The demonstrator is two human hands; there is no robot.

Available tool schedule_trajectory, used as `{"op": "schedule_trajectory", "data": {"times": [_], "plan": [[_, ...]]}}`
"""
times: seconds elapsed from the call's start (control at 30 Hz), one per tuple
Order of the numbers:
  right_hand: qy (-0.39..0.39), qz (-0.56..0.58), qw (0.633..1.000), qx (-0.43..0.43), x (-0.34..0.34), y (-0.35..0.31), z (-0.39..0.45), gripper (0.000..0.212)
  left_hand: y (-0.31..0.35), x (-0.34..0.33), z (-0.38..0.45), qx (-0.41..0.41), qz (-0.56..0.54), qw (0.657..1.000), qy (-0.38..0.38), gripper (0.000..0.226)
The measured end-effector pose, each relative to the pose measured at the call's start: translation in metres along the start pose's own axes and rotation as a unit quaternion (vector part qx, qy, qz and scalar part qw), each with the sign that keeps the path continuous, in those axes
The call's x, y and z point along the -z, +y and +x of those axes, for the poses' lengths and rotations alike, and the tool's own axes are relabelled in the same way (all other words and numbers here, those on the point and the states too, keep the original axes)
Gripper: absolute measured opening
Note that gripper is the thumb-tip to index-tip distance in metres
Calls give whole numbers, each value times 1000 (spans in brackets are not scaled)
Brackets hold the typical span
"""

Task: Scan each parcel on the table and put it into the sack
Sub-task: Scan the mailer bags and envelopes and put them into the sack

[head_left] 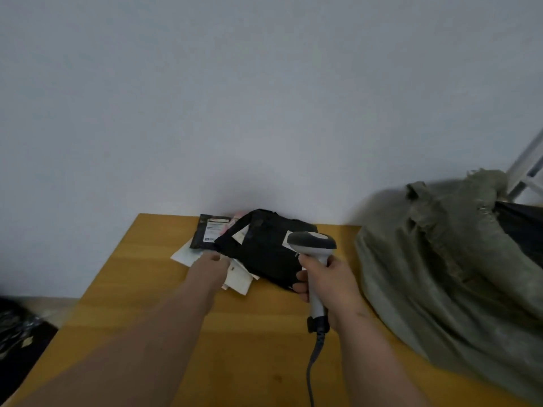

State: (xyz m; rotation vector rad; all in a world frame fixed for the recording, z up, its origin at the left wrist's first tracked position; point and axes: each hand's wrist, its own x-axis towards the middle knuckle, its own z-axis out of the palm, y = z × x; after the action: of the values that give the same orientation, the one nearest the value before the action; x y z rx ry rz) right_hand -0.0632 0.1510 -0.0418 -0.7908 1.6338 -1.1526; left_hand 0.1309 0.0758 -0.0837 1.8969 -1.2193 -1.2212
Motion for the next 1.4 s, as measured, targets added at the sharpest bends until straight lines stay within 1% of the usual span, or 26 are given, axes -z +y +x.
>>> {"op": "schedule_trajectory", "data": {"times": [0.23, 0.43, 0.5, 0.57, 0.63, 0.7, 0.77, 0.8, 0.87, 0.97, 1.03, 1.1, 1.2, 1.4], "plan": [[30, 10, 999, -45, -9, 9, 69, 14, -1, -20, 55, 29, 21, 999, -5, 42], [39, -3, 996, -83, 0, 21, 131, 12, 10, -65, 105, 32, 99, 994, -30, 50], [42, -6, 994, -99, 4, 29, 152, 13, 9, -82, 121, 20, 142, 989, -27, 54], [40, -8, 993, -111, 8, 37, 171, 15, 7, -96, 136, 6, 214, 977, -14, 59], [41, -6, 992, -121, 10, 44, 188, 15, 7, -107, 148, 2, 263, 965, 5, 64], [45, -3, 990, -131, 11, 50, 202, 14, 8, -116, 156, 15, 293, 956, 15, 72], [44, 4, 989, -144, 11, 56, 212, 13, 5, -121, 164, 49, 311, 949, 10, 78], [42, 6, 988, -151, 10, 58, 216, 13, 1, -122, 169, 63, 313, 948, 8, 78], [41, 6, 986, -161, 10, 62, 222, 13, -7, -123, 177, 72, 286, 955, 10, 72], [42, 4, 985, -165, 8, 66, 226, 14, -16, -125, 185, 27, 222, 975, 19, 50], [48, 4, 985, -163, 6, 65, 225, 15, -17, -123, 188, -7, 188, 982, 36, 43], [51, 11, 986, -159, 1, 63, 221, 15, -13, -115, 191, -31, 171, 983, 55, 42], [47, 16, 988, -149, -8, 58, 210, 14, -5, -95, 190, -85, 191, 976, 63, 46], [23, 35, 990, -135, -27, 51, 179, 11, 32, -47, 186, -160, 211, 960, 95, 45]]}}
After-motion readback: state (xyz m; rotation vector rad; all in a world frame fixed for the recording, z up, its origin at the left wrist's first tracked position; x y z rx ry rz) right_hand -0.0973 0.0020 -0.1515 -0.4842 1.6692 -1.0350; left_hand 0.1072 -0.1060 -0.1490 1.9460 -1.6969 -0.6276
